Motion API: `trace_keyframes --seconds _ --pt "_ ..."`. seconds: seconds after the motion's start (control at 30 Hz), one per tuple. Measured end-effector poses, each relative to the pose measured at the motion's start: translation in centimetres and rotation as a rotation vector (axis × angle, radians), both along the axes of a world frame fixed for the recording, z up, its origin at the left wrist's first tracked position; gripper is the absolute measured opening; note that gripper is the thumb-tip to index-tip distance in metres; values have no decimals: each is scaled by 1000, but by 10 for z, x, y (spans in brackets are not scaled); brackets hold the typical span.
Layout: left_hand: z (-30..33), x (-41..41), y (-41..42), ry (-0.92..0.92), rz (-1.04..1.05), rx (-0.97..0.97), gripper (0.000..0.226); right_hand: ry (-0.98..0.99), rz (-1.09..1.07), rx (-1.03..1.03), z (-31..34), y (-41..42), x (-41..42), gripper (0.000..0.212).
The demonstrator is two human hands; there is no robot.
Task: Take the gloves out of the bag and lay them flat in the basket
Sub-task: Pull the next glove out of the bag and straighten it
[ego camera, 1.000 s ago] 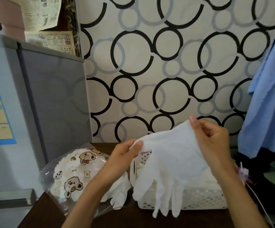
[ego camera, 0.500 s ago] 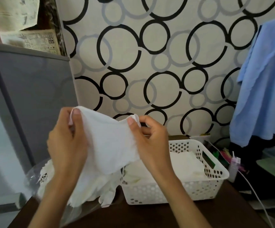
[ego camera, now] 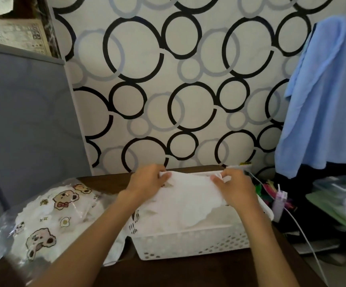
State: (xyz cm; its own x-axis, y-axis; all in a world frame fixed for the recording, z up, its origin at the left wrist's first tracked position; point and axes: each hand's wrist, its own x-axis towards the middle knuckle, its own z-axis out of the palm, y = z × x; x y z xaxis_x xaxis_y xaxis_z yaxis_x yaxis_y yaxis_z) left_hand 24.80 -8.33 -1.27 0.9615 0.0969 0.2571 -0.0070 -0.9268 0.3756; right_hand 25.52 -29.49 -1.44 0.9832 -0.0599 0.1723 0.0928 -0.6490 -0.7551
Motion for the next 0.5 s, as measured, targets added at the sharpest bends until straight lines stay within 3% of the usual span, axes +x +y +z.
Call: trace_keyframes --seconds 0.27,0.37,0.43,0.5 --pt "-1 6 -16 -86 75 358 45 -15 -88 -71 -3 -11 0 41" --pt "8 -5 -12 -184 130 355 50 -73 -94 -131 5 -14 -2 39" --pt "12 -14 -6 -82 9 304 50 -151 -30 -150 13 -14 -4 32" --pt "14 -26 -6 232 -242 249 63 -91 179 -112 20 -7 -7 34"
